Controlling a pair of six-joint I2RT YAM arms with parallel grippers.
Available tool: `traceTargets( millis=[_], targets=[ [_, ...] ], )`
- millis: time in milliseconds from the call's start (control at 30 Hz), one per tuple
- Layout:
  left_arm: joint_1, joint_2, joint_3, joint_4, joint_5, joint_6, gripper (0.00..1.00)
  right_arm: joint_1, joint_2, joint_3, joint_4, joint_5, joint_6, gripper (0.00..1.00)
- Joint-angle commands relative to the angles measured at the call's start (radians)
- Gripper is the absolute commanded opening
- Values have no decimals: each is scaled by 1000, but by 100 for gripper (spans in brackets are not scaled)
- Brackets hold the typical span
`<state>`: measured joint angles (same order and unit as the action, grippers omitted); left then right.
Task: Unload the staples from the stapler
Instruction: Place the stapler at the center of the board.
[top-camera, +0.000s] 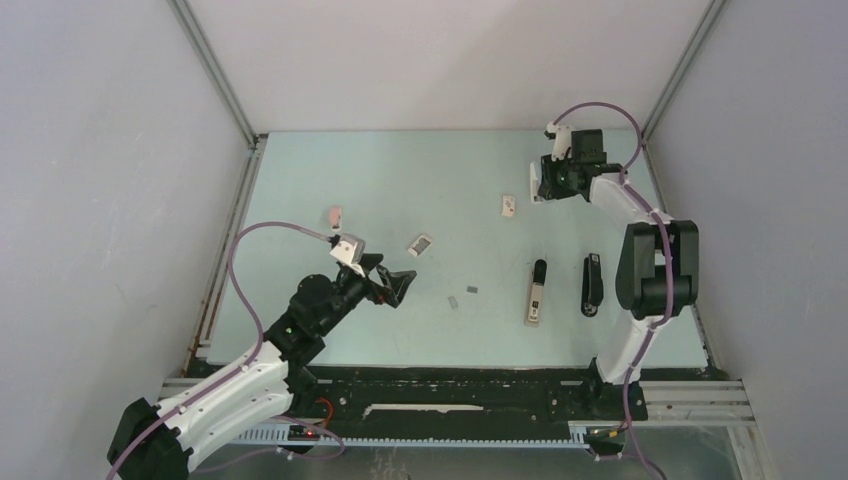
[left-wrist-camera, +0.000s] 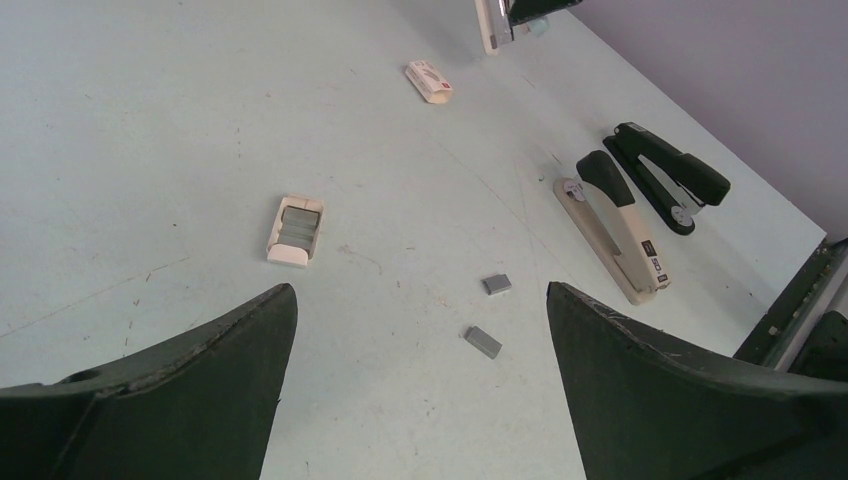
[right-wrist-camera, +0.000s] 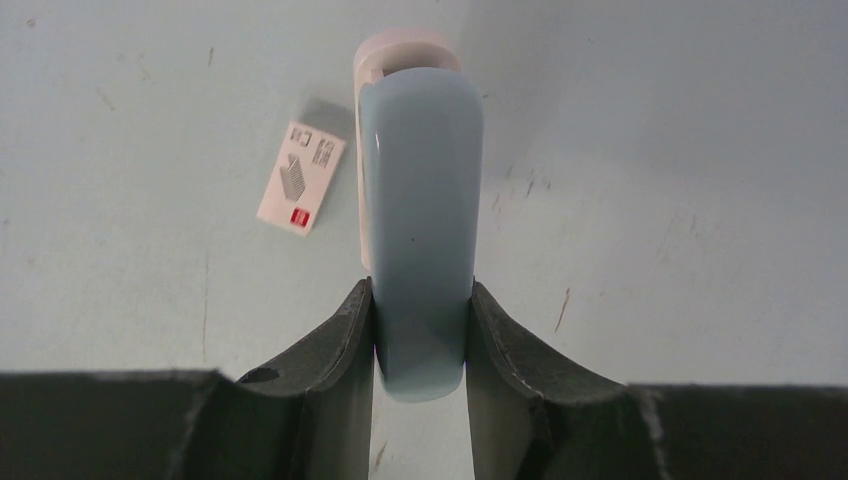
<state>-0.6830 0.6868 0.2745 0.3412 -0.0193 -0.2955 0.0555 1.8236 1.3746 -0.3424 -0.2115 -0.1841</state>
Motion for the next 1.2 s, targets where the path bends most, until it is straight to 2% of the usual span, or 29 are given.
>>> traceTargets(
  millis=[0, 300, 500, 667, 867, 1167],
  targets=[
    [8, -10, -34, 44, 4, 6, 100, 11, 66, 109, -61, 76, -7, 0],
    [6, -11, -42, 54, 4, 3, 100, 17, 218, 292, -223, 127, -34, 1],
    [6, -16, -50, 60, 5, -1, 100, 39, 277, 354, -260, 149, -45, 15],
    [6, -24, -51, 60, 5, -2, 100, 56, 313, 381, -263, 163, -39, 31],
    [6, -32, -51, 61, 10, -6, 100, 56, 350, 422, -272, 156, -25, 41],
    [6, -34, -44, 64, 11, -20, 100, 50, 274, 397, -264, 93, -22, 61]
  ],
)
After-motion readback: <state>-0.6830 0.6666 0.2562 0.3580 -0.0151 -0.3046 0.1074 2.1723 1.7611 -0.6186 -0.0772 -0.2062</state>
